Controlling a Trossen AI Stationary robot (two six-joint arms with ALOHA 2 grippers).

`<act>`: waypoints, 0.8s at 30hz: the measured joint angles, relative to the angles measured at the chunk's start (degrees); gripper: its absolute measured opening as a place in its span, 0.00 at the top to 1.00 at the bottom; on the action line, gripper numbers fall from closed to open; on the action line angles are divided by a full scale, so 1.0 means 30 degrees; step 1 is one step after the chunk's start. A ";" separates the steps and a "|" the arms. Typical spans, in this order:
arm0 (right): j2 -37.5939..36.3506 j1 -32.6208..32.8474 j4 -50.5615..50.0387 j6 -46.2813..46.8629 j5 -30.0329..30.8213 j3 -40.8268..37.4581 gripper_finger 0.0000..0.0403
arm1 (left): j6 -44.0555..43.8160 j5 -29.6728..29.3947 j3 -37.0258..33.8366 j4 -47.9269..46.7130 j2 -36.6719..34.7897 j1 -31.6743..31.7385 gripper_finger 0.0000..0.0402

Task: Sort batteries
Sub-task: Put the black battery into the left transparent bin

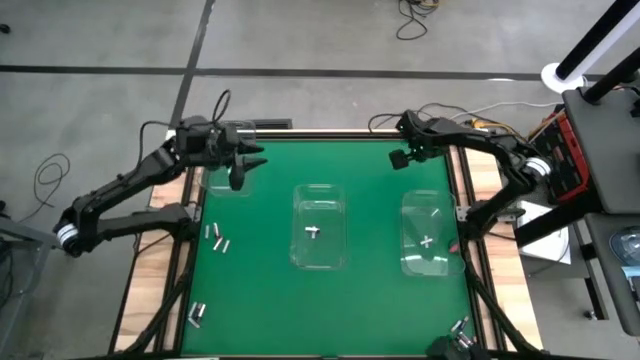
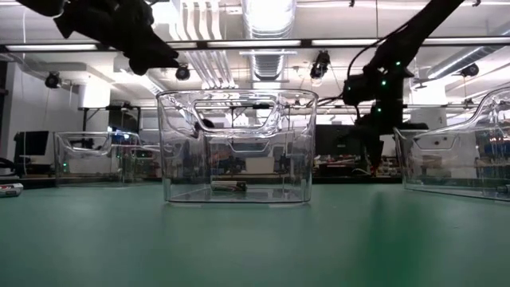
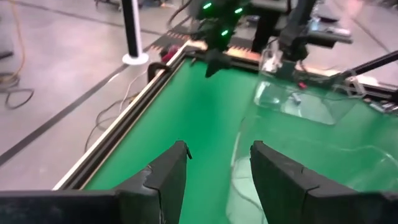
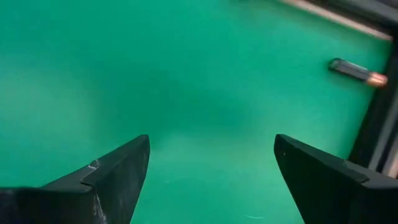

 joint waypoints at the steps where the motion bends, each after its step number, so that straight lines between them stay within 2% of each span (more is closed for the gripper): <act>1: 0.0394 -0.0158 -0.0629 -0.0406 0.0060 0.0430 0.18 | -0.0084 0.0003 -0.0259 0.0327 -0.0159 -0.0227 0.61; 4: 0.1799 -0.0690 -0.2944 -0.1672 0.0637 0.2142 0.21 | -0.0177 0.0007 -0.0759 0.0902 -0.0466 -0.0892 0.61; 8: 0.3872 -0.1419 -0.6246 -0.4257 0.2756 0.4809 0.24 | -0.0281 0.0000 -0.0802 0.0979 -0.0502 -0.1685 0.61; 10: 0.4805 -0.1828 -0.7270 -0.5888 0.3147 0.5815 0.26 | -0.0450 -0.0002 -0.0802 0.0979 -0.0445 -0.2042 0.61; 16: 0.7290 -0.2630 -0.8416 -1.0974 0.3341 0.7605 0.30 | -0.1144 -0.0029 -0.0802 0.1140 -0.0093 -0.2922 0.61; 21: 0.9008 -0.2714 -0.8613 -1.5020 0.6653 0.8065 0.36 | -0.1183 -0.0056 -0.0802 0.1292 0.0273 -0.3419 0.61; 24: 0.9870 -0.2783 -0.8719 -1.5228 0.7631 0.8167 0.41 | -0.1175 -0.0067 -0.0802 0.1598 0.0483 -0.3592 0.61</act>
